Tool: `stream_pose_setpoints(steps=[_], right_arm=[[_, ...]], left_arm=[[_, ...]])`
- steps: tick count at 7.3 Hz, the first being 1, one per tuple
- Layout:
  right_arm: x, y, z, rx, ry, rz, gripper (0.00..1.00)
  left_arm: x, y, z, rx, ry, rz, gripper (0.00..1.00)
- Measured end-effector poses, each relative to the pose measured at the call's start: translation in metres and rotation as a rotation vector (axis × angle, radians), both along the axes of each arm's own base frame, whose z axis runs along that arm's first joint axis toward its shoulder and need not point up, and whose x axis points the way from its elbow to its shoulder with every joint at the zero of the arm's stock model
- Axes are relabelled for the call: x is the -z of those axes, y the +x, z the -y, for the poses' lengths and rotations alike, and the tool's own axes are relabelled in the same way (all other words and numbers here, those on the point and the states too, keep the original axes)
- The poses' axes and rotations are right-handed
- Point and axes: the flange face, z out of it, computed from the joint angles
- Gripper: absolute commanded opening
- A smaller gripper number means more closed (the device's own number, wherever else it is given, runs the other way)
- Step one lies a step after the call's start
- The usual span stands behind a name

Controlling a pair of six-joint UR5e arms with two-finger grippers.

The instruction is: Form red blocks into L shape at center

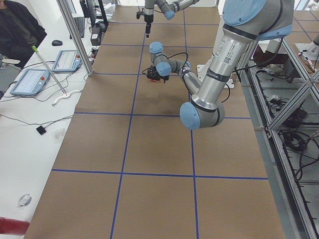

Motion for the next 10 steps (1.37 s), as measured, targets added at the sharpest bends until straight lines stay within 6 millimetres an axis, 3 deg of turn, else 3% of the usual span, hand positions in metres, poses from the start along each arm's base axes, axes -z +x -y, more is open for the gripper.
stream_pose_setpoints(steps=[2, 3, 6, 7, 8, 10], right_arm=[[-0.023, 0.055, 0.015, -0.047, -0.003, -0.019, 0.99], [-0.038, 0.093, 0.023, -0.040, 0.013, -0.032, 0.99], [-0.072, 0.226, 0.041, 0.045, 0.063, -0.106, 0.99], [-0.079, 0.260, 0.041, 0.061, 0.070, -0.126, 0.99], [-0.086, 0.286, 0.039, 0.072, 0.074, -0.140, 0.99], [-0.100, 0.314, 0.032, 0.113, 0.086, -0.162, 0.99]], left_arm=[[-0.050, -0.093, -0.027, -0.098, 0.185, 0.041, 1.00], [-0.074, -0.139, -0.031, -0.148, 0.289, 0.076, 1.00], [-0.145, -0.286, -0.011, -0.341, 0.586, 0.138, 1.00], [-0.169, -0.331, -0.002, -0.392, 0.660, 0.125, 1.00], [-0.195, -0.369, 0.005, -0.442, 0.739, 0.135, 1.00], [-0.258, -0.444, 0.017, -0.552, 0.895, 0.199, 1.00]])
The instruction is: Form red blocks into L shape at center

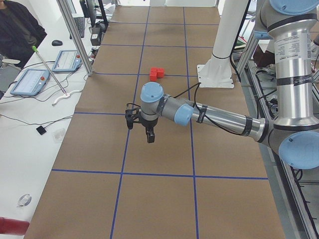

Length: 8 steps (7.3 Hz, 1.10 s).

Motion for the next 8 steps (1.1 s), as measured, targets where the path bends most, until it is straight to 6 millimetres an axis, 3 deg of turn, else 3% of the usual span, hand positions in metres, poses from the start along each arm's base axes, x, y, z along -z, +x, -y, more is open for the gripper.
stream_pose_setpoints(steps=[2, 3, 5, 8], right_arm=[[-0.023, 0.008, -0.014, 0.040, -0.002, -0.014, 0.99], [-0.031, 0.009, -0.019, 0.046, -0.009, -0.017, 0.99], [-0.042, 0.009, -0.028, 0.047, -0.023, -0.017, 0.99], [-0.049, 0.008, -0.031, 0.045, -0.034, -0.016, 0.99]], left_arm=[[-0.050, -0.049, 0.011, -0.058, 0.080, 0.046, 1.00], [-0.058, -0.058, 0.016, -0.068, 0.084, 0.053, 1.00], [-0.047, -0.063, 0.027, -0.068, 0.051, 0.053, 1.00], [-0.022, -0.063, 0.026, -0.066, 0.078, 0.054, 1.00]])
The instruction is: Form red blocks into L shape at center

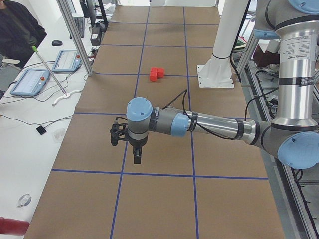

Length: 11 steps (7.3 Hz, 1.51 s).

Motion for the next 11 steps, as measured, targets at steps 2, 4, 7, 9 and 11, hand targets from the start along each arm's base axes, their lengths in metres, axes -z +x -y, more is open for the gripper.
stream_pose_setpoints(steps=[2, 4, 7, 9, 11], right_arm=[[-0.007, 0.000, -0.003, 0.002, -0.011, 0.002, 0.99], [-0.016, -0.001, -0.006, 0.003, -0.031, 0.003, 0.99], [-0.018, -0.005, -0.002, 0.010, -0.034, -0.001, 0.99], [-0.018, -0.008, -0.001, 0.015, -0.025, -0.002, 0.99], [-0.023, -0.009, 0.000, 0.018, 0.004, 0.000, 0.99]], left_arm=[[0.013, 0.001, -0.001, -0.002, 0.027, -0.002, 1.00], [0.028, 0.005, -0.001, -0.011, 0.060, -0.004, 1.00], [0.041, 0.007, -0.002, -0.015, 0.086, -0.004, 1.00], [0.043, 0.007, -0.003, -0.015, 0.089, -0.004, 1.00], [0.043, 0.007, -0.003, -0.016, 0.089, -0.005, 1.00]])
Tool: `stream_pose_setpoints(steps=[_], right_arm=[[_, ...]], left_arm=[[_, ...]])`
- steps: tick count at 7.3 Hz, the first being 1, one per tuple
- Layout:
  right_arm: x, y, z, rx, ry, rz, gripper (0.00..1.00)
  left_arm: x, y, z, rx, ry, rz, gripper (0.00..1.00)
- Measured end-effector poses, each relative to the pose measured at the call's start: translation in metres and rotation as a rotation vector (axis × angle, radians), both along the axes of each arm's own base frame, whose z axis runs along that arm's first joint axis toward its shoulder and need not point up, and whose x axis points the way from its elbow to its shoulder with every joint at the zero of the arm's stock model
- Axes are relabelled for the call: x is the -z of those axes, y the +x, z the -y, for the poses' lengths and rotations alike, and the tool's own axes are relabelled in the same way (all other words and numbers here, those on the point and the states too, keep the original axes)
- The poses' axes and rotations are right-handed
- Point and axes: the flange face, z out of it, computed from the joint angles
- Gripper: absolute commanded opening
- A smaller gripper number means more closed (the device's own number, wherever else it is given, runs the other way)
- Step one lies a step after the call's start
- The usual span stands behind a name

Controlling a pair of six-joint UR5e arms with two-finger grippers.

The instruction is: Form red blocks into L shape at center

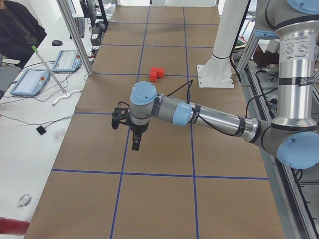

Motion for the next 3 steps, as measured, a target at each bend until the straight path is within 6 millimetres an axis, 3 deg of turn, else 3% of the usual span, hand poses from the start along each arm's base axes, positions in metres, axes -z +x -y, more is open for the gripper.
stream_pose_setpoints(steps=[3], right_arm=[[-0.0047, -0.0009, 0.0011, 0.004, 0.009, 0.000, 0.99]], left_arm=[[0.0023, 0.0000, -0.0004, 0.000, 0.005, 0.000, 1.00]])
